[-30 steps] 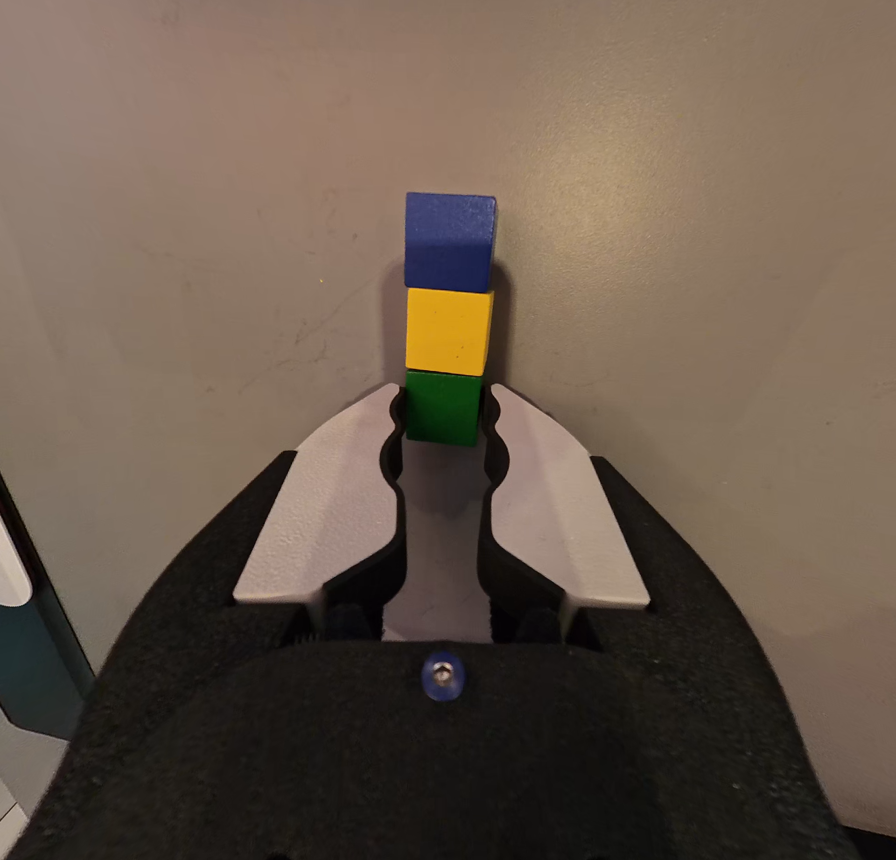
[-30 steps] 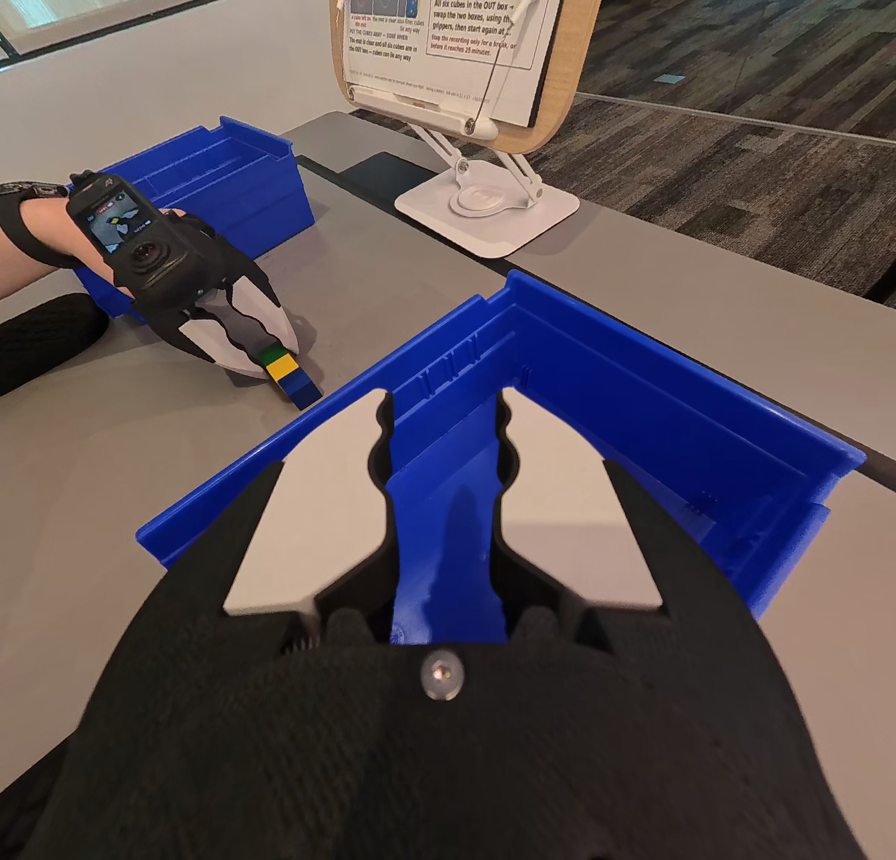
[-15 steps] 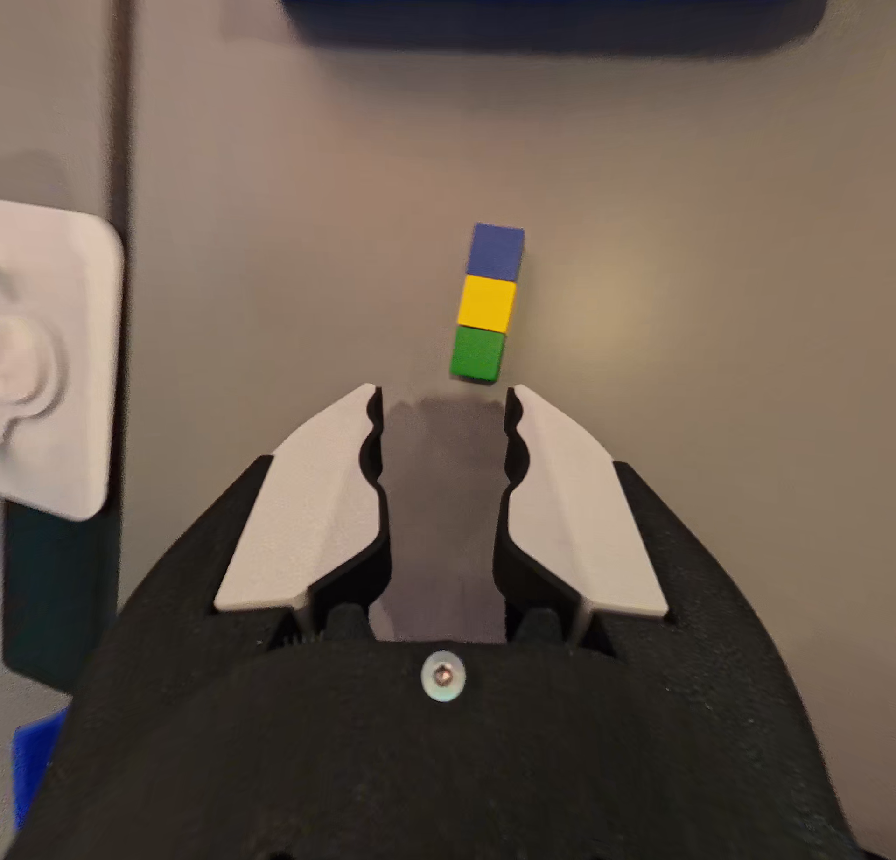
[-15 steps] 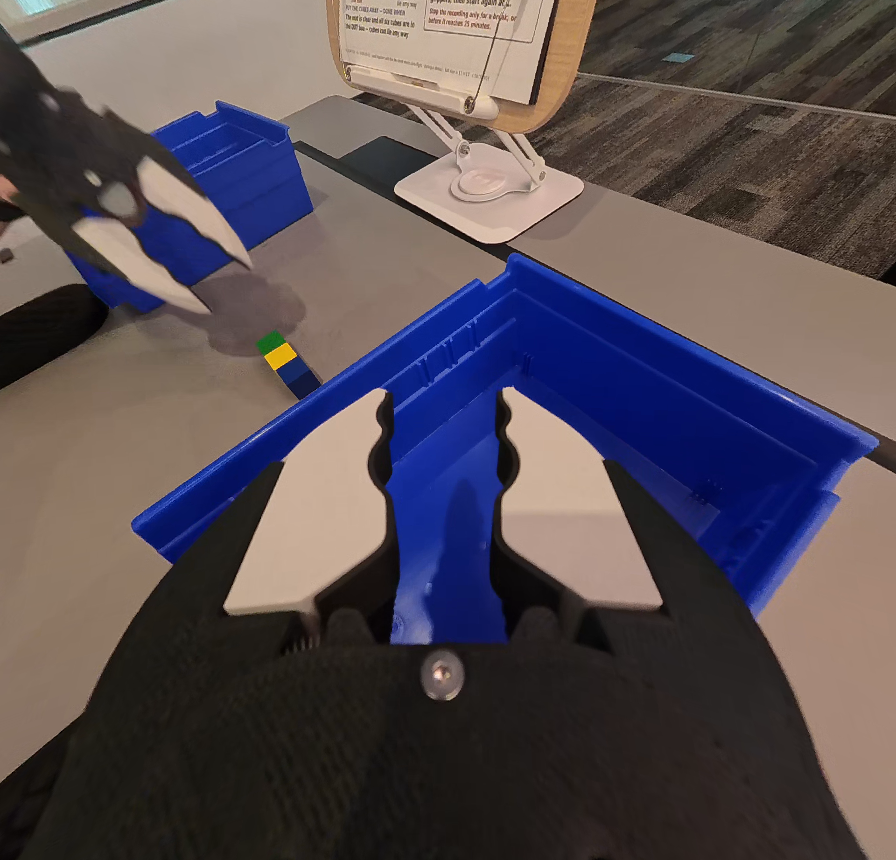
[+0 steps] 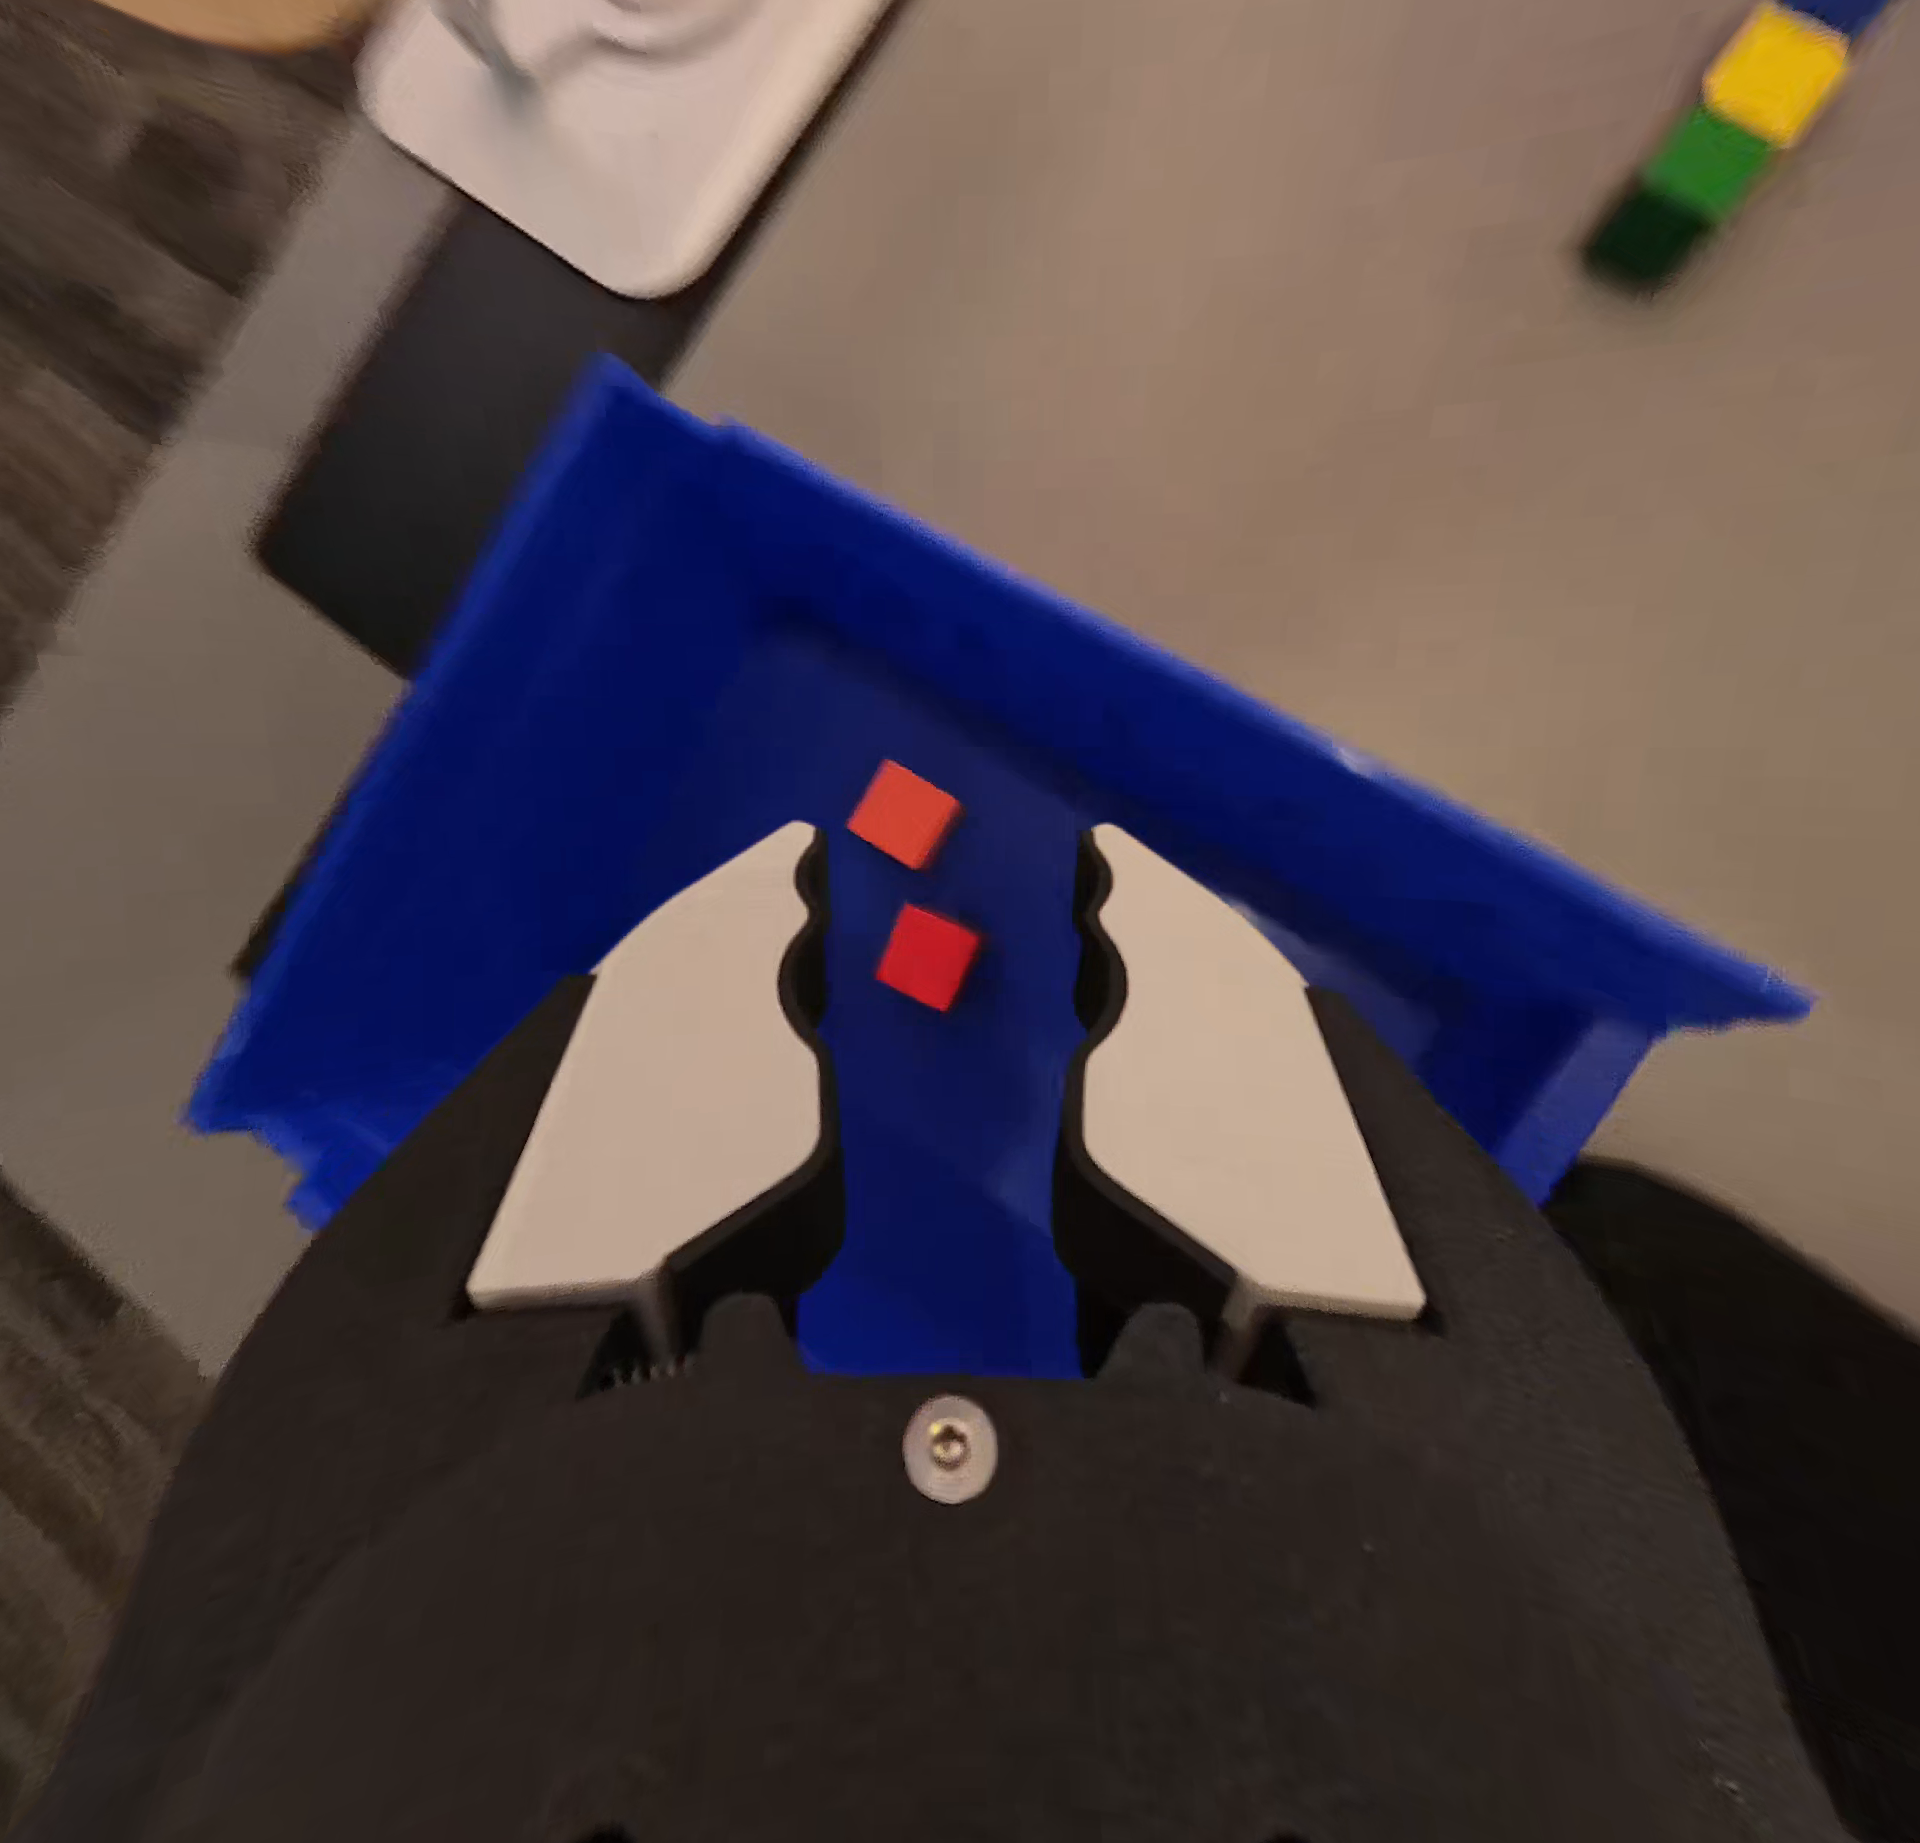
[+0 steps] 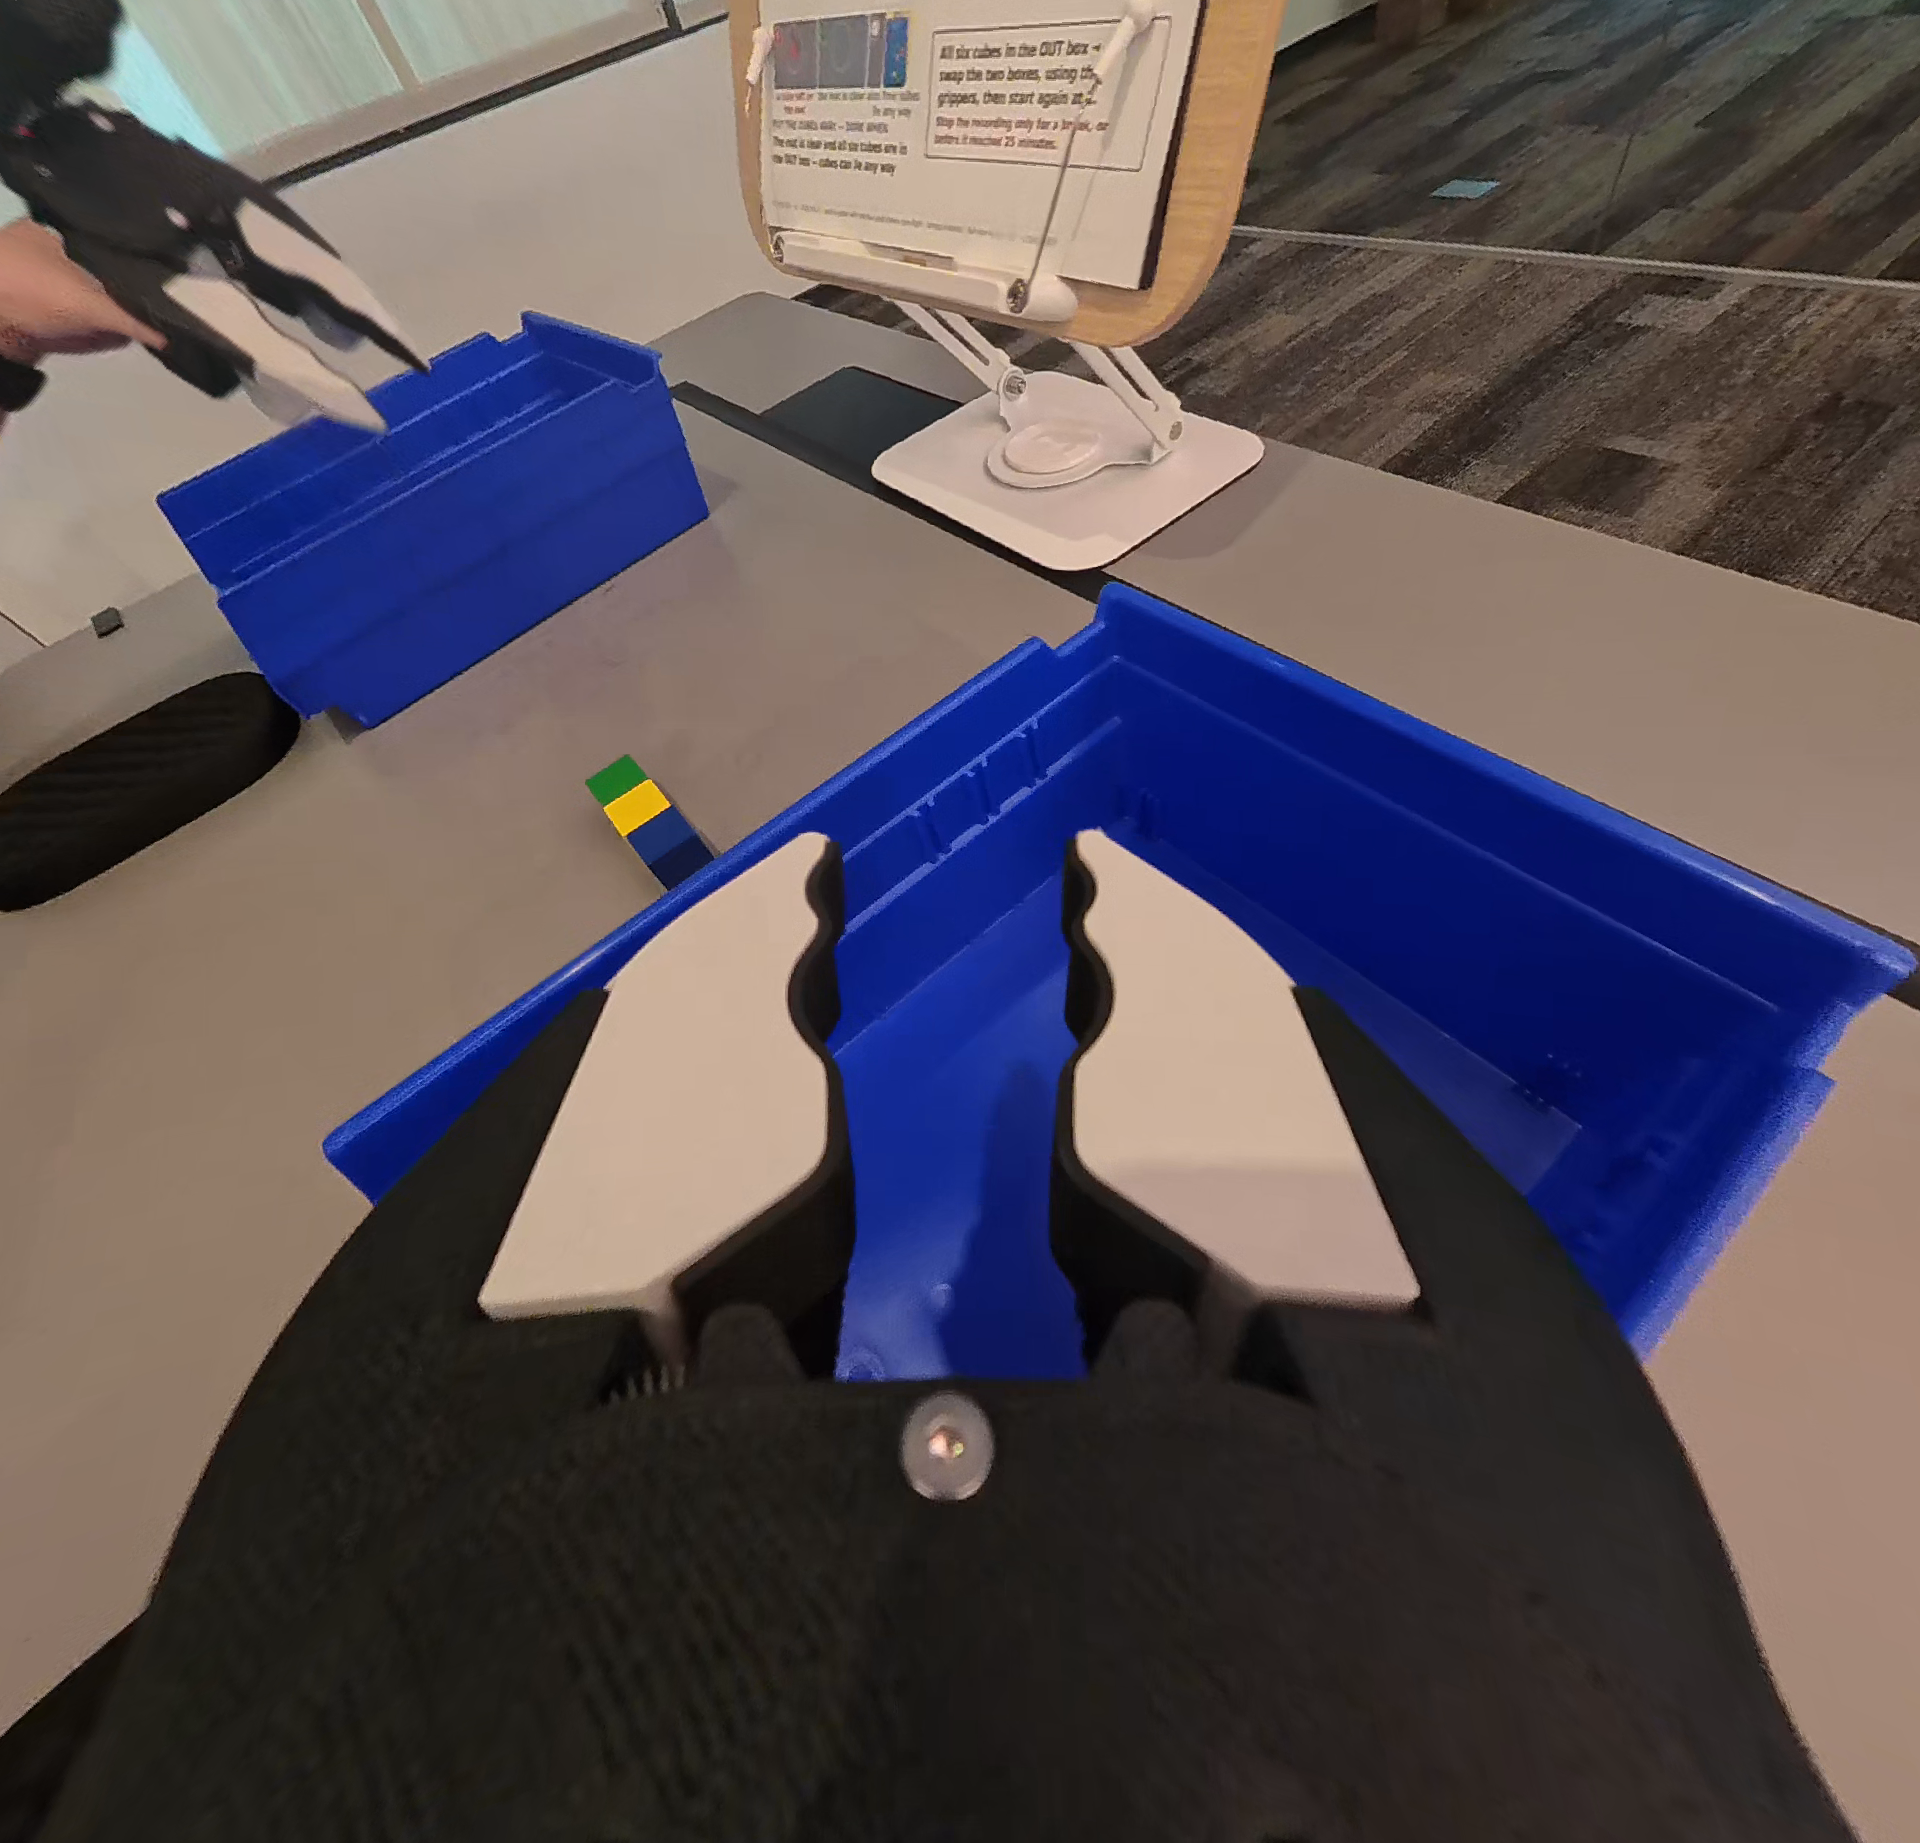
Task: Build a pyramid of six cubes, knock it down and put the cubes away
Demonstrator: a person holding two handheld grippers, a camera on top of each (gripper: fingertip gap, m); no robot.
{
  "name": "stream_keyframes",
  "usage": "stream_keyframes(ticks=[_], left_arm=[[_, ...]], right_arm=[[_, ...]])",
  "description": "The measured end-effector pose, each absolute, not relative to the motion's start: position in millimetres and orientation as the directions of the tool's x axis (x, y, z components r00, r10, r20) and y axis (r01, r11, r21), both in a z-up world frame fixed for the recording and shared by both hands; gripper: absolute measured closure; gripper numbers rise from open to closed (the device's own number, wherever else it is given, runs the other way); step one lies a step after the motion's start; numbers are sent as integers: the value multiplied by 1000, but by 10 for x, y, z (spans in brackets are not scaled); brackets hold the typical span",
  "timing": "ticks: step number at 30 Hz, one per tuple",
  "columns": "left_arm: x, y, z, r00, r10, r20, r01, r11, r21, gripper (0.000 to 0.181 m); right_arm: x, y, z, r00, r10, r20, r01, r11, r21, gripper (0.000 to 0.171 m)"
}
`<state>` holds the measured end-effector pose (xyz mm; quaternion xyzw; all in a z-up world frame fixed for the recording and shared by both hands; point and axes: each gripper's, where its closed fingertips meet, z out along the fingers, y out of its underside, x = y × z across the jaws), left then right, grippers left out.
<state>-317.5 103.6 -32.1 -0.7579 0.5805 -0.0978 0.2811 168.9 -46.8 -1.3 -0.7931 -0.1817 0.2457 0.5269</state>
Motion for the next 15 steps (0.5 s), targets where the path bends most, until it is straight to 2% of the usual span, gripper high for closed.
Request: stream_keyframes(ticks=[4, 9, 15], left_arm=[[-3338, 1022, -860, 214, -953, -215, -914, -117, -388, 135], [-3568, 1135, -1244, 173, -954, -244, -970, -122, -210, 136], [-3562, 1234, -1401, 168, -957, -236, -975, -126, -183, 136]], right_arm=[[1626, -445, -60, 807, 558, -195, 51, -394, -918, 130], [1585, -434, -100, 804, 565, -184, 74, -402, -913, 130], [1620, -434, -108, 807, 556, -199, 56, -407, -912, 130]])
